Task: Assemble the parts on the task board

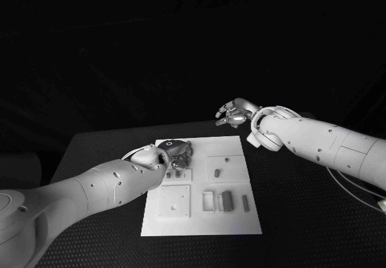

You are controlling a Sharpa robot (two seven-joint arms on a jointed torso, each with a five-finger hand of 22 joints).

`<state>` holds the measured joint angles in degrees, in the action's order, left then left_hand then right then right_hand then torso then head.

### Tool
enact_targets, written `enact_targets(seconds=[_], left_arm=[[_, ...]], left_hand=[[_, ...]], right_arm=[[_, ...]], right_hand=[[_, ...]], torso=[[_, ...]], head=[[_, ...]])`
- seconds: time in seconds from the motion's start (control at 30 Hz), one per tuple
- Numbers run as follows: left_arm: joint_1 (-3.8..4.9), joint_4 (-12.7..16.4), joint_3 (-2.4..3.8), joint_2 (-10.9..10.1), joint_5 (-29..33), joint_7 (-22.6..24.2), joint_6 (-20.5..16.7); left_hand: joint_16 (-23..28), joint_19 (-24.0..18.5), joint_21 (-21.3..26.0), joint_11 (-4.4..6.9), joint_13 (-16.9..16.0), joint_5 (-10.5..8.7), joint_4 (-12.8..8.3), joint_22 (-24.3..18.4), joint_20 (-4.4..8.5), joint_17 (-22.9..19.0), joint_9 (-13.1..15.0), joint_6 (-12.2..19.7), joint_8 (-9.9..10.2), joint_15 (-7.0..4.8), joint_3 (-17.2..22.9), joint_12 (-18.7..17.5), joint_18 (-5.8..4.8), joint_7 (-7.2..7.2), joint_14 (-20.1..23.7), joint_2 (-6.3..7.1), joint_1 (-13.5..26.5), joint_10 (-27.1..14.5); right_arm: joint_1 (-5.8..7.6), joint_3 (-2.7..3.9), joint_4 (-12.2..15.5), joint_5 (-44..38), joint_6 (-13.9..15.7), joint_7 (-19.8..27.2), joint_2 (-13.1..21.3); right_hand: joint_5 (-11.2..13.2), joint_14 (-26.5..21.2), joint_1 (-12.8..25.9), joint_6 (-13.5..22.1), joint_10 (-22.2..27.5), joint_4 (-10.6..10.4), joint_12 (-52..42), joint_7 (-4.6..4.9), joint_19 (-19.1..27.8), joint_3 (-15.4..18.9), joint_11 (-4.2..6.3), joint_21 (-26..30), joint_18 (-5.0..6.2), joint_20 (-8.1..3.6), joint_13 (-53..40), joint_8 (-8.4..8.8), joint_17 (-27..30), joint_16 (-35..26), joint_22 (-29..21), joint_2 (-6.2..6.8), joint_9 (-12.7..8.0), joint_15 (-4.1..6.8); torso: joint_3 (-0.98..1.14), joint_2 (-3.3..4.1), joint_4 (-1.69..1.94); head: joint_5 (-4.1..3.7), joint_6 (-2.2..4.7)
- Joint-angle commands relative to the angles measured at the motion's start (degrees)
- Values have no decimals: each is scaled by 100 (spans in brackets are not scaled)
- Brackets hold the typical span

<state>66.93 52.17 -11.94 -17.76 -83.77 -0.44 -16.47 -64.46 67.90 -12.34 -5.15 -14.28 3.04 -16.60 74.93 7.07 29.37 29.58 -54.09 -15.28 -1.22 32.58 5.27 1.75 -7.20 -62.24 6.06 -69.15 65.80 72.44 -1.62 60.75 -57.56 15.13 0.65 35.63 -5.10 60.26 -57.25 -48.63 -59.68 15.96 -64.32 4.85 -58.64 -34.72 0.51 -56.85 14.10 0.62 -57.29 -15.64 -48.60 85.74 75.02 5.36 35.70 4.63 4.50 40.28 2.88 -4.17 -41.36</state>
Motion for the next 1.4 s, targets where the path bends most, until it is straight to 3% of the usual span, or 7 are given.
enact_targets(seconds=[0.03, 0.43, 0.77, 1.2, 1.4], left_arm=[[-1, 14, 1, 7, -29, 99, 61], [-8, -107, -6, 47, -7, 87, 107], [-79, -279, -81, 94, -7, 114, 128], [-125, -243, -83, 127, 63, 205, 175], [-126, -303, -86, 137, 63, 191, 245]], left_hand=[[-39, 40, -40, -3, -6, -3, 6, 162, -13, 5, -8, -35, -21, 2, -43, 29, 149, -2, -28, -42, 0, 46], [-186, 67, -224, 10, -18, -3, -2, 159, 7, 0, -38, -110, -47, -15, -25, 23, 180, -11, -71, -73, -43, 147], [-223, 53, -286, -12, -7, -3, 0, 156, -6, -18, -65, -73, -23, 4, -10, -15, 194, -35, -74, -55, -93, 130], [-252, 55, -332, -19, -9, -5, 10, 155, -16, -30, -73, -85, -29, 12, -29, -21, 207, -43, -89, -63, -55, 156], [-297, 61, -426, 16, -35, -3, 8, 154, -5, -62, -59, -236, -109, -19, -13, 20, 229, -21, -113, -144, -45, 311]], right_arm=[[1, 3, 1, -4, -36, 55, -5], [1, 3, -3, -4, -40, 57, -20], [1, 3, 11, -4, -45, 55, -20], [1, 3, 20, -4, -48, 54, -15], [1, 3, 26, -4, -46, 54, -13]], right_hand=[[-34, -28, 25, -501, 593, -11, 21, 280, 40, -27, -191, 29, 90, 10, 7, 29, 6, -26, 76, -18, -8, -4], [-33, -28, 22, -503, 593, -8, 19, 280, 40, -26, -192, 30, 90, 12, 7, 29, 5, -25, 77, -20, -8, -5], [-33, -28, 24, -508, 593, -10, 17, 280, 40, -24, -192, 30, 90, 13, 7, 27, 5, -24, 78, -21, -7, -5], [-33, -28, 23, -512, 594, -9, 15, 279, 41, -23, -192, 30, 90, 15, 7, 26, 4, -24, 79, -22, -6, -6], [-33, -28, 23, -514, 594, -9, 14, 279, 41, -23, -192, 30, 90, 16, 7, 26, 4, -23, 79, -22, -6, -6]], torso=[[0, 2, 2], [1, 5, -1], [3, 8, -1], [0, 0, 0], [0, 0, 1]], head=[[-5, -5], [-12, -5], [-25, -30], [-40, -64], [-35, -73]])
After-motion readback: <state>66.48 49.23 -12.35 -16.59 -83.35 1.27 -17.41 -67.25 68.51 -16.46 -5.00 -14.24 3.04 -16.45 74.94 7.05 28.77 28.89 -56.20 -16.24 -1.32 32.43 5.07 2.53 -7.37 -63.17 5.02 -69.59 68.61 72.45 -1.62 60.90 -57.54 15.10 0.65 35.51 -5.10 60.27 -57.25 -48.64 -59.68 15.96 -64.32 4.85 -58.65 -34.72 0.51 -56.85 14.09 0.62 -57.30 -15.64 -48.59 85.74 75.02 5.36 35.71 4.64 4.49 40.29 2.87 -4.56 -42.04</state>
